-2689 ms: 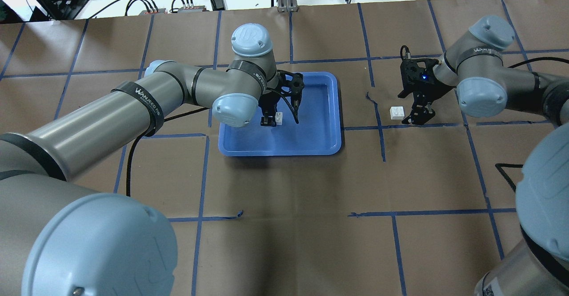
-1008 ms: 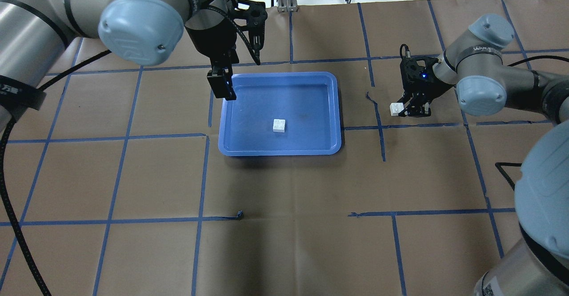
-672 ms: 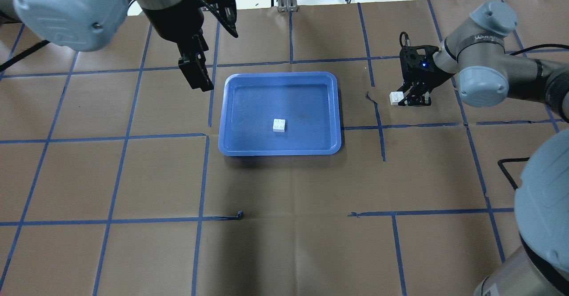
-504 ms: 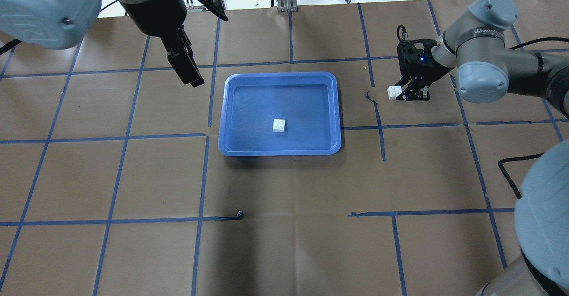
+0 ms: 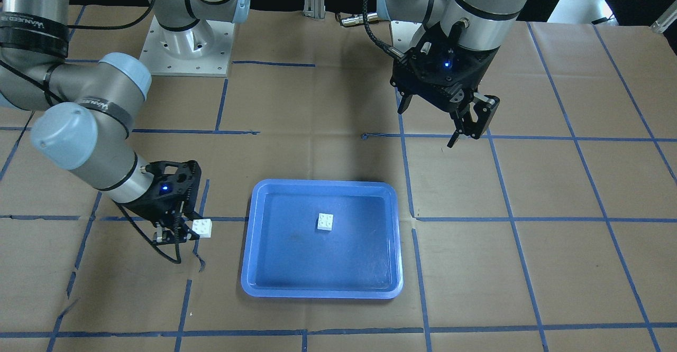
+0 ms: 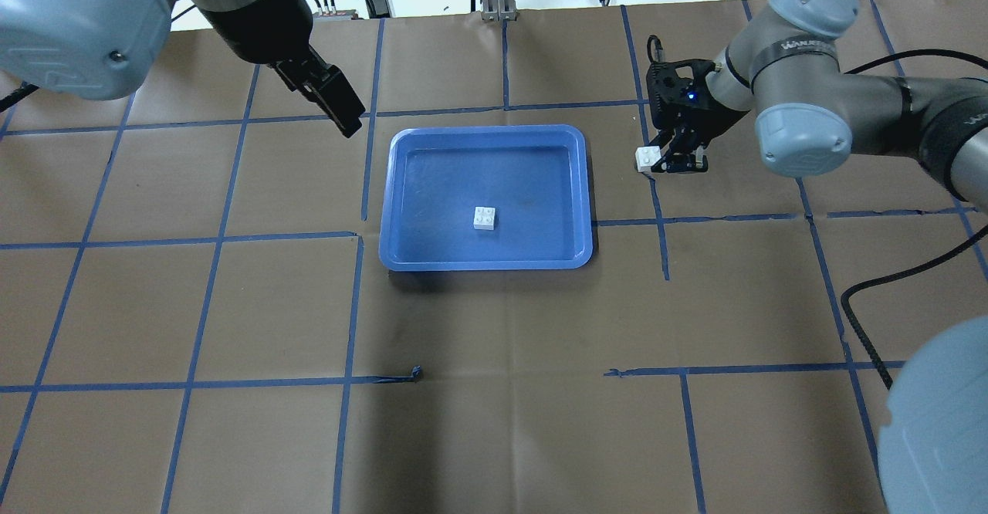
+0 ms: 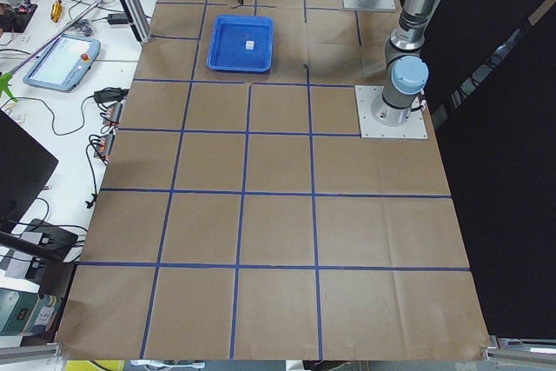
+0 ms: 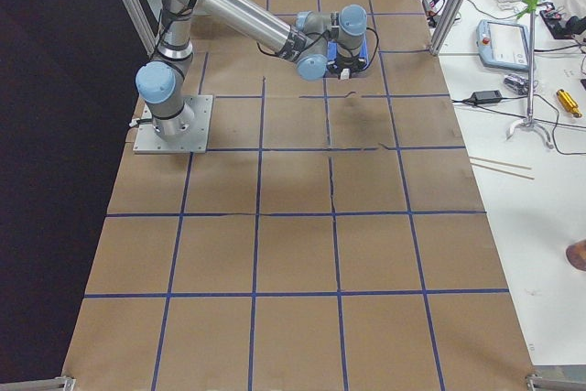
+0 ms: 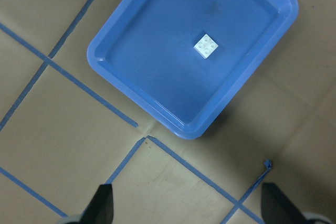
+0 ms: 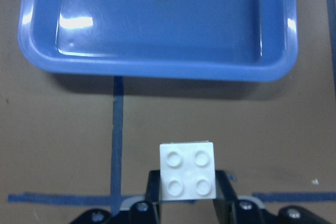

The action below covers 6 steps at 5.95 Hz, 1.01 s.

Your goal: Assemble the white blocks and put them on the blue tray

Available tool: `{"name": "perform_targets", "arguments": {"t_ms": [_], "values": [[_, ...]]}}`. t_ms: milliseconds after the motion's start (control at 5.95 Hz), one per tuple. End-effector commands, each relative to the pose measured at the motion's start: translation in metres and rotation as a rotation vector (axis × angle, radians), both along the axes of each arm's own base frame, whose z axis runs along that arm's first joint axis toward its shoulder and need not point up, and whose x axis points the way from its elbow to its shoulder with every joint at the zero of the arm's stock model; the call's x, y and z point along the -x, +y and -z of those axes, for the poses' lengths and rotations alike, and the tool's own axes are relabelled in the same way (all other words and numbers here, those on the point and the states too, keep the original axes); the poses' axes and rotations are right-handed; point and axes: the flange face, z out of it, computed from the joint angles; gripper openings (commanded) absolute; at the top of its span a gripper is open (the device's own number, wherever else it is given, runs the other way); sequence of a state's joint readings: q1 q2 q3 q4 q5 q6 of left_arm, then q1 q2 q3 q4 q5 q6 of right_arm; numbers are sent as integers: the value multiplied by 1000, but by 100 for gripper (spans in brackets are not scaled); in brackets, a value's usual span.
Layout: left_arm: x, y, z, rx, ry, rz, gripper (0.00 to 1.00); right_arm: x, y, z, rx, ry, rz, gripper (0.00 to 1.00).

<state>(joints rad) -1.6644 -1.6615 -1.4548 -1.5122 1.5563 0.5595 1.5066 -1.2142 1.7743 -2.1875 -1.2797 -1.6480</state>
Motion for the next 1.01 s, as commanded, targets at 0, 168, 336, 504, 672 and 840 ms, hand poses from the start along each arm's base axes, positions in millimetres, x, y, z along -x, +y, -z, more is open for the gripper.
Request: {"name": "perform_targets", "arguments": {"t_ms": [0, 168, 336, 504, 672, 840], "values": [[-8, 8, -14, 39, -25, -393, 99, -87, 21, -1, -23, -13, 29, 22], [-9, 11, -16, 41, -23, -408, 99, -120, 31, -1, -19, -21, 58, 22], [-9, 10, -16, 42, -23, -405, 99, -148, 42, 6, -41, -23, 64, 22], [-9, 10, -14, 41, -25, -403, 99, -163, 44, 19, -45, -26, 74, 22], [-15, 10, -16, 45, -28, -413, 99, -174, 42, 36, -39, -26, 103, 23], [-21, 9, -19, 47, -15, -424, 99, -177, 40, 46, -38, -24, 105, 23]]}}
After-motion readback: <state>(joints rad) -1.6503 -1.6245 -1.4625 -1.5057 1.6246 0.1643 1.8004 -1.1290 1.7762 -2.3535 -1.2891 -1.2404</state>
